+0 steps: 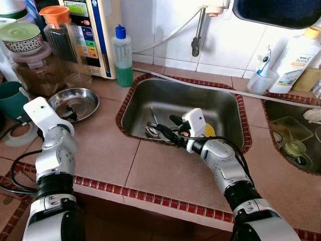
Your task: Kitchen organization
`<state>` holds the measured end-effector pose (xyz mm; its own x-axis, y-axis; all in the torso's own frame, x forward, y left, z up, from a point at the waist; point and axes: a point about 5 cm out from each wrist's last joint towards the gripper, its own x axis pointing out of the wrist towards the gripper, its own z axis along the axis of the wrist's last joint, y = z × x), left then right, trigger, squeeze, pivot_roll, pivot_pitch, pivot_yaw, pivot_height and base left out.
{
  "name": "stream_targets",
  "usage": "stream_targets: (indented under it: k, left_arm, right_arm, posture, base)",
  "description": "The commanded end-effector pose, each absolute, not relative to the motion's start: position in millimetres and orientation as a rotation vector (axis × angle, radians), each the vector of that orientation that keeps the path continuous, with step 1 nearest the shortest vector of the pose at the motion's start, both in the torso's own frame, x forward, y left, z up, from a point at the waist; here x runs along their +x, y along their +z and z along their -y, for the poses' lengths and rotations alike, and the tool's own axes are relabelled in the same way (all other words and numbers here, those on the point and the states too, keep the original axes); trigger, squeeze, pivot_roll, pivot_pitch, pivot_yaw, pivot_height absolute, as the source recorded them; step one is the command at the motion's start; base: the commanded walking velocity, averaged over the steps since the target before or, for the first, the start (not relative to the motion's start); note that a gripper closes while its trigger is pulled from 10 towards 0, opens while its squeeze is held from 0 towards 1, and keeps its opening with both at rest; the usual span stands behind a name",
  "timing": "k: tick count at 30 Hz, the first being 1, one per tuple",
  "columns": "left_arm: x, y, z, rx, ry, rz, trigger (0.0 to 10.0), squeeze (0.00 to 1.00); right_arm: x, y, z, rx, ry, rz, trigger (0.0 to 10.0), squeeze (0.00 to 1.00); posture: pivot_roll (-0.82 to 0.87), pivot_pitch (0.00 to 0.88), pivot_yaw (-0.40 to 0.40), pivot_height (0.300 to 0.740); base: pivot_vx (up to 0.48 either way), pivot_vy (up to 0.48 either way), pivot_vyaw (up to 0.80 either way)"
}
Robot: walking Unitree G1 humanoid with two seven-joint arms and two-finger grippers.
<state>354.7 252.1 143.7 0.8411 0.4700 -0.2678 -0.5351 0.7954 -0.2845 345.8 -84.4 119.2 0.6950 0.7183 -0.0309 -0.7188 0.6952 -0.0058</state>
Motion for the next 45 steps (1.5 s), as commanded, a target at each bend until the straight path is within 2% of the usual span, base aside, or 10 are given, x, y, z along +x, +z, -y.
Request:
stream_targets:
  k: [1, 7, 8, 9, 24, 45]
  left_arm:
    - [358.2, 144.5, -250.6, -0.383, 0.541, -0.209, 10.0, 0.00]
    - [358.9, 141.7, -253.1, -0.423, 0.556, -0.237, 10.0, 0.00]
    - [358.2, 141.8, -255.3, -0.422, 0.565, -0.234, 4.0, 0.00]
    - [357.1, 141.6, -257.9, -0.429, 0.574, -0.230, 0.0, 0.00]
    - [353.7, 137.6, -263.0, -0.505, 0.598, -0.241, 0.0, 0.00]
    - [349.4, 134.0, -260.1, -0.491, 0.582, -0.208, 0.0, 0.00]
  right_arm:
    - [344.1, 124.5, 81.9, -0.017, 0.827, -0.013, 10.0, 0.00]
    - [342.0, 126.3, 80.0, -0.006, 0.840, -0.012, 10.0, 0.00]
    - [341.5, 126.2, 79.8, -0.005, 0.841, -0.013, 10.0, 0.00]
    - [340.5, 126.0, 79.6, -0.004, 0.845, -0.014, 10.0, 0.00]
    - [338.4, 130.1, 77.3, 0.000, 0.859, -0.019, 10.0, 0.00]
    - [339.8, 133.1, 76.2, -0.004, 0.863, -0.018, 10.0, 0.00]
  posture:
    - [0.10, 0.057, -0.009, 0.740]
    - [0.10, 0.060, -0.008, 0.740]
    - [0.10, 0.060, -0.008, 0.740]
    - [0.10, 0.060, -0.008, 0.740]
    - [0.11, 0.058, -0.013, 0.740]
    - [0.11, 0.052, -0.018, 0.740]
  base:
    - [0.000, 0.000, 0.00]
    - [0.000, 0.000, 0.00]
    - [0.000, 0.000, 0.00]
    - [0.000, 0.000, 0.00]
    - [0.000, 0.000, 0.00]
    - [0.000, 0.000, 0.00]
